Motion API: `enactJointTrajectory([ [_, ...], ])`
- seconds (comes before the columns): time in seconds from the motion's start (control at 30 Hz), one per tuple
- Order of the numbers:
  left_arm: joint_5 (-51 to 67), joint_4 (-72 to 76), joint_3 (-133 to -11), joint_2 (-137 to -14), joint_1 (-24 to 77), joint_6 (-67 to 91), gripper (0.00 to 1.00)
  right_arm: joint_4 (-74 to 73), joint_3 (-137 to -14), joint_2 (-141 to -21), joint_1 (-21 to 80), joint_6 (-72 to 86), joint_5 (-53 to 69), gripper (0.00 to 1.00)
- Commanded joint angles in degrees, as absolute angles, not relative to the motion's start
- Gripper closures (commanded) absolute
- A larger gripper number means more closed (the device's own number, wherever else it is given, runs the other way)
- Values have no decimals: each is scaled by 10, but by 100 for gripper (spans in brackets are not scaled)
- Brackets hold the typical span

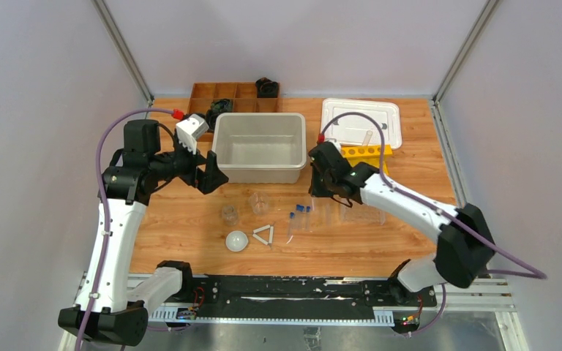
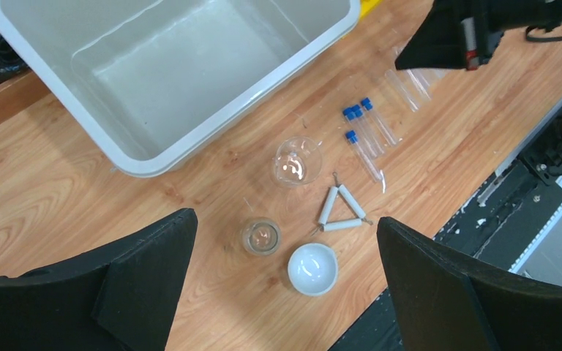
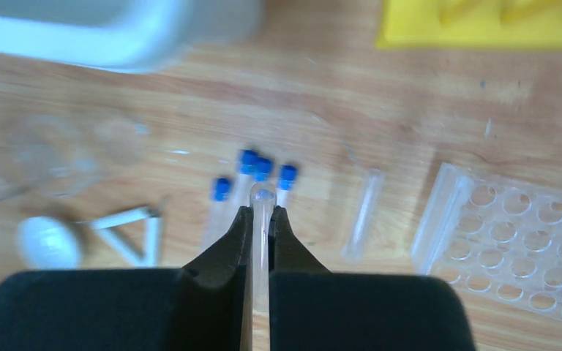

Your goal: Organize the chemistry lab equipment

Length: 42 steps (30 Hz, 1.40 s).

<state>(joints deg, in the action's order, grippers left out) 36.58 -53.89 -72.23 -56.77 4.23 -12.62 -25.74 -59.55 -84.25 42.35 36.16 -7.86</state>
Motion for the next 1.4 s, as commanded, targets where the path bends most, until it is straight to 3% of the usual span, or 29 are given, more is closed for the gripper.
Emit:
enactJointTrajectory([
  [0.0,403,-534,-731,-559,43,-114,0,-248,-653,-770,454,365,-92,100],
  [0.43,538,-522,-718,-572,43,-64,5,48,-738,-775,612,357,-145,100],
  [0.7,558,-501,-703,-577,43,-26,15,104,-779,-826,660,372,-175,100],
  [0.97,569,-492,-696,-580,43,-18,33,122,-788,-842,670,380,-173,100],
  [1.2,572,-491,-694,-584,43,-23,68,133,-775,-836,670,380,-181,100],
  [1.37,580,-491,-687,-587,43,-24,81,127,-783,-843,671,381,-184,100],
])
